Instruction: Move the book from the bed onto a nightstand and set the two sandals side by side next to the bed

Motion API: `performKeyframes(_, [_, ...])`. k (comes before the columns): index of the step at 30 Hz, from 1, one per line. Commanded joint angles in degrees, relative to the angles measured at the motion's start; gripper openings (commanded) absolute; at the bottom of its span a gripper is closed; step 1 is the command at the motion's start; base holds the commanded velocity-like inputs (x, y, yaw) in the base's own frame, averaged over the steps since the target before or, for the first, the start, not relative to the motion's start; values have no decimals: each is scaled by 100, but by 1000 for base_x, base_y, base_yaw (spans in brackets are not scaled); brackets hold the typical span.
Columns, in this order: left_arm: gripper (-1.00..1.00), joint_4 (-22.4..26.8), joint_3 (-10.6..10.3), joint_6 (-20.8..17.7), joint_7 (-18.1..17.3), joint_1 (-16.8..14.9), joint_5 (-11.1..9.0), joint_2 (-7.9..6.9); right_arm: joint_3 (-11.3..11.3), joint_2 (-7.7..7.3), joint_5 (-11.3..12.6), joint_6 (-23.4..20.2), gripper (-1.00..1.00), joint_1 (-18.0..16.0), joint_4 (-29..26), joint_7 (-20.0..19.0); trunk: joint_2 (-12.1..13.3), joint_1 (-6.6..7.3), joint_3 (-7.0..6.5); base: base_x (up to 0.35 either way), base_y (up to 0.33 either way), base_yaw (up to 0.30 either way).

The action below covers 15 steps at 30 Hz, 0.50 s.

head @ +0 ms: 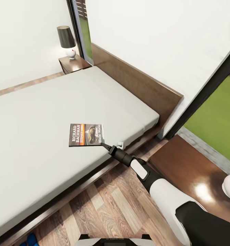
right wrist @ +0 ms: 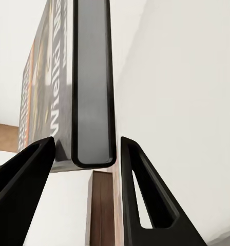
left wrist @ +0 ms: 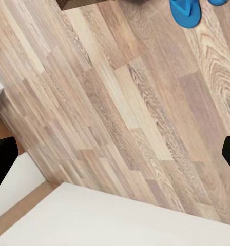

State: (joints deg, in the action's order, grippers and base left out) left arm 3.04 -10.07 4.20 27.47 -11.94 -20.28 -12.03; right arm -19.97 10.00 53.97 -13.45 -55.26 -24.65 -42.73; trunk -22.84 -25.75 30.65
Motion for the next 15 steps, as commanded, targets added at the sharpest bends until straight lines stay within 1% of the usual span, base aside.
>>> performKeyframes(1, [100, 0, -47, 21, 13, -1, -61, -1, -7, 0, 61, -53, -100, -5, 5, -11, -8, -3, -2, 0, 0, 0])
performKeyframes(4, [100, 0, -47, 20, 13, -3, -62, -1, -7, 0, 63, 16, -100, 11, 6, -9, -8, -3, -30, 0, 0, 0])
performKeyframes(8, [100, 2, -45, 20, 13, -2, -65, -1, -12, 0, 68, 272, -100, 26, 14, -3, -8, -3, -67, 0, 0, 0])
performKeyframes(15, [100, 3, -42, 26, 13, -1, -69, -1, -15, 0, 69, 398, -100, 35, 18, 1, -8, -3, -131, 0, 0, 0])
